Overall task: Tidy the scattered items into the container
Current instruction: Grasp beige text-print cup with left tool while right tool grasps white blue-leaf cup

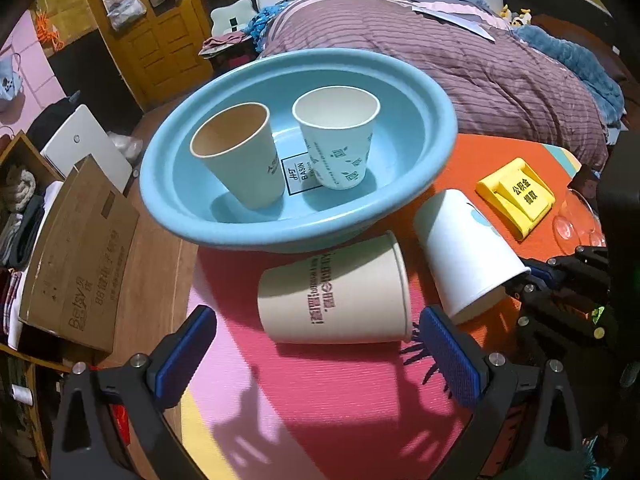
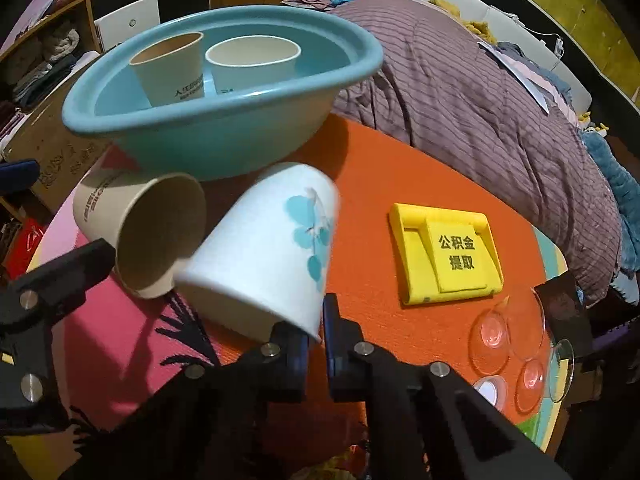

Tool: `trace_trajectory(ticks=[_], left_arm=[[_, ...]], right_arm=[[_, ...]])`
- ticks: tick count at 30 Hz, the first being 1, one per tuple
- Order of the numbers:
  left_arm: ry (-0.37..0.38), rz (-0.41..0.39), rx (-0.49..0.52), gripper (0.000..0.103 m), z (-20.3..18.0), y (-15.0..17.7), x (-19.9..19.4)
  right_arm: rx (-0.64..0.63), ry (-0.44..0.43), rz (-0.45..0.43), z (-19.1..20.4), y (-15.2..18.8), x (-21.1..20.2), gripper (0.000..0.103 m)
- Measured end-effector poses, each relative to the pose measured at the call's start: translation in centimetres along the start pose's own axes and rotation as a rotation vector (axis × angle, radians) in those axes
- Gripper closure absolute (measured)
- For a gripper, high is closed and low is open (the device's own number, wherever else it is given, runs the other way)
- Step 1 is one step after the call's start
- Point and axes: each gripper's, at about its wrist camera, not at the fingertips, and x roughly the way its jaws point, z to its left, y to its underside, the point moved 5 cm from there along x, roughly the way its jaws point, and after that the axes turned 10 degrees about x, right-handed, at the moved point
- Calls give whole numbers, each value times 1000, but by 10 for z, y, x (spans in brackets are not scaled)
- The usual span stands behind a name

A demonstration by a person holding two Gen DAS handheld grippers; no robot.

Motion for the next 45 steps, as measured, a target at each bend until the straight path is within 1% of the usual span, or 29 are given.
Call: trace_trajectory(ticks=[3,7,12,15,16,17,18,19,20,21,22,23,24,26,27,28,29,32,34,35,43,45], left_arm=[[-18,11,11,0,-5,1,1],[-66,53,15,0,-9,1,7],[-151,43,47,0,-17,-7,7],[-188,90,19,0,-20,-8,15],[-204,98,8,3,-20,-8,16],[-223,99,1,11,-20,-7,17],[-241,100,-7,17,-20,-7,17],[-247,103,-17,25,-20,-7,19],[-235,111,-29,35,-20,-7,21],[-220,121,-38,42,-20,-6,24],[-223,128,-42,46,-20,-5,26],[-247,122,-39,53,-19,-4,25],[-258,114,-41,55,-18,-4,23],[-262,99,-56,65,-15,-1,18],[-266,91,-58,68,-13,-1,16],[-270,81,-59,75,-10,0,13],[-270,72,-60,82,-7,2,11],[-252,70,-69,94,1,7,7],[-224,79,-61,96,5,7,8],[-207,80,-64,101,8,8,9],[-18,96,-101,101,8,12,0],[11,96,-99,101,9,17,-5]], right_arm=[[16,-5,-8,-6,0,-3,99],[49,-4,-19,-15,0,-10,99],[60,-12,-24,-19,0,-12,99],[76,-16,-24,-21,3,-11,99],[83,-15,-26,-22,3,-11,99],[88,-14,-27,-23,3,-11,99],[90,-14,-28,-23,3,-11,99],[91,-17,-28,-24,3,-11,99],[92,-18,-28,-25,4,-11,99],[94,-17,-28,-25,4,-11,99],[94,-17,-27,-26,4,-11,99],[95,-17,-27,-26,5,-11,99],[99,-19,-26,-26,5,-10,99],[102,-26,-28,-26,5,-11,99],[105,-30,-29,-26,5,-11,99],[113,-36,-27,-27,5,-11,99],[126,-44,-25,-27,5,-11,99],[159,-75,-20,-25,4,-14,99],[170,-82,-20,-22,4,-16,99],[175,-86,-19,-21,3,-17,99],[238,-101,-2,-13,2,-25,99],[257,-95,4,-12,3,-27,99]])
